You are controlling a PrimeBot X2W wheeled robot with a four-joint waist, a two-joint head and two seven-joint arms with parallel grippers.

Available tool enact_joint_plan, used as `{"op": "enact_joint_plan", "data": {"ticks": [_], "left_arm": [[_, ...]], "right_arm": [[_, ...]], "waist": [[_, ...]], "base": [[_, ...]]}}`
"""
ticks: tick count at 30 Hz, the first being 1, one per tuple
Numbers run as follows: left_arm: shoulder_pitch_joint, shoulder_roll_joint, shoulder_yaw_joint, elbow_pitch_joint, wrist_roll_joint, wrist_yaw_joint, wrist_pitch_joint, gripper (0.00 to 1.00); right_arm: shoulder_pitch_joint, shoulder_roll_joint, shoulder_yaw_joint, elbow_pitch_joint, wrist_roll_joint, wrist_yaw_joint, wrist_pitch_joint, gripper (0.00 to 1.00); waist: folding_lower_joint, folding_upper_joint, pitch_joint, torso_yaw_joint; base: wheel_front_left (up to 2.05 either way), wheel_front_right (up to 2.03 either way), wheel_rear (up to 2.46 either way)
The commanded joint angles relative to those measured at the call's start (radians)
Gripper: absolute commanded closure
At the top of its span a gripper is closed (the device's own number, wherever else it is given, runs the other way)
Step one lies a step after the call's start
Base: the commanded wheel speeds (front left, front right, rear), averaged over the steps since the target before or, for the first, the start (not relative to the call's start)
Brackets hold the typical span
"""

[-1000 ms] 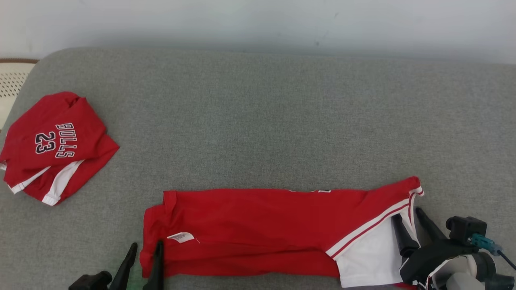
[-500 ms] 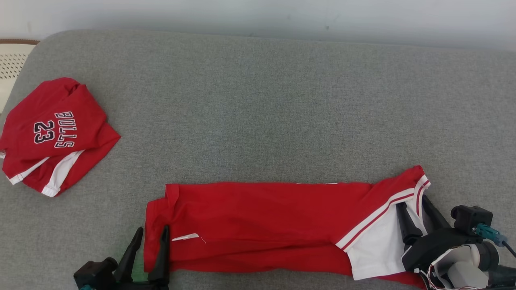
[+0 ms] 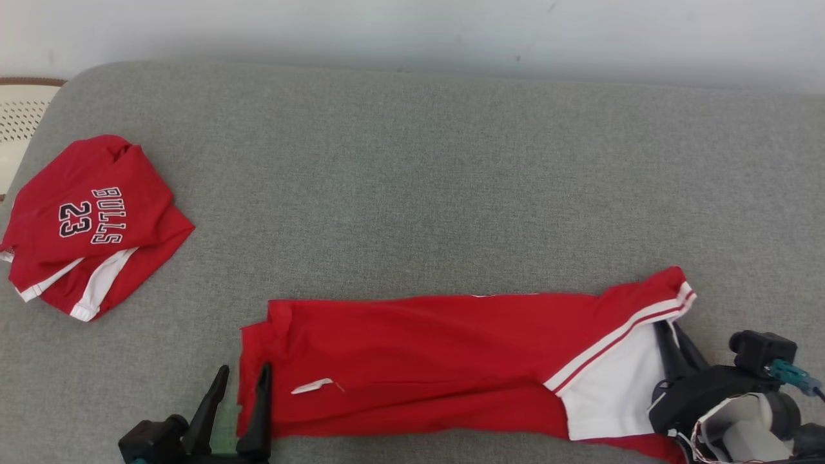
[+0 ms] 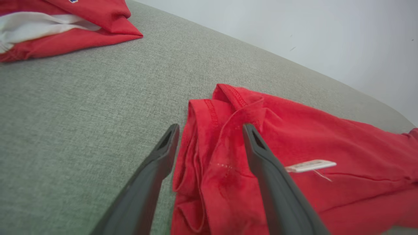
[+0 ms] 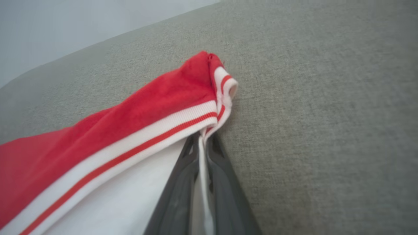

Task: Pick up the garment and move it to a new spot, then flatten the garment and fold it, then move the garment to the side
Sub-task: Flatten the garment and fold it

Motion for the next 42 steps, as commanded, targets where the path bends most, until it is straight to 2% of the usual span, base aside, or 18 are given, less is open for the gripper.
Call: {"op": "enact_joint_plan", "data": {"ticks": [1,13,20,25,29,30,34,42], "left_arm": [[0.022,0.0,0.002,0.001,0.007,0.001,-0.004,0.0],[0.053,-0.001,0.004,-0.002,0.014,0.001,-0.004,0.0],[0.068,-0.002,-0.009,0.001,0.0,0.001,-0.004,0.0],[0.085,-0.002,-0.015,0.001,-0.013,0.001,-0.004,0.0],[0.099,-0.002,-0.011,0.002,-0.021,0.001,-0.004,0.0],[0.099,-0.002,-0.011,0.002,-0.021,0.001,-0.004,0.0],[0.103,-0.002,-0.014,0.0,-0.03,0.001,-0.004,0.0],[0.113,-0.002,-0.026,0.001,-0.044,0.001,-0.004,0.0]], "right_arm": [[0.013,-0.019,-0.013,0.017,-0.006,-0.002,0.002,1.0],[-0.038,-0.115,-0.144,0.095,-0.074,-0.002,0.001,1.0],[-0.073,-0.13,-0.138,0.115,-0.112,-0.002,0.001,1.0],[-0.071,-0.106,-0.044,0.048,-0.094,-0.002,0.001,1.0],[-0.059,-0.117,0.071,-0.034,-0.054,-0.002,0.013,1.0],[-0.059,-0.117,0.071,-0.034,-0.054,-0.002,0.013,1.0],[-0.044,-0.146,0.174,-0.15,-0.002,-0.002,0.065,1.0],[-0.024,-0.187,0.319,-0.44,0.102,-0.002,0.195,1.0]], "waist": [[-0.0001,-0.0002,-0.006,-0.001],[-0.0001,-0.0002,-0.053,-0.031],[-0.0001,-0.0002,-0.086,-0.069],[-0.0001,-0.0002,-0.111,-0.099],[-0.0001,-0.0002,-0.127,-0.124],[-0.0001,-0.0002,-0.127,-0.124],[-0.0001,-0.0002,-0.137,-0.142],[-0.0001,-0.0002,-0.148,-0.142]], "base": [[0.0,0.0,0.0],[0.0,0.0,0.0],[0.0,0.0,0.0],[0.0,0.0,0.0],[0.0,0.0,0.0],[0.0,0.0,0.0],[0.0,0.0,0.0],[0.0,0.0,0.0]]}}
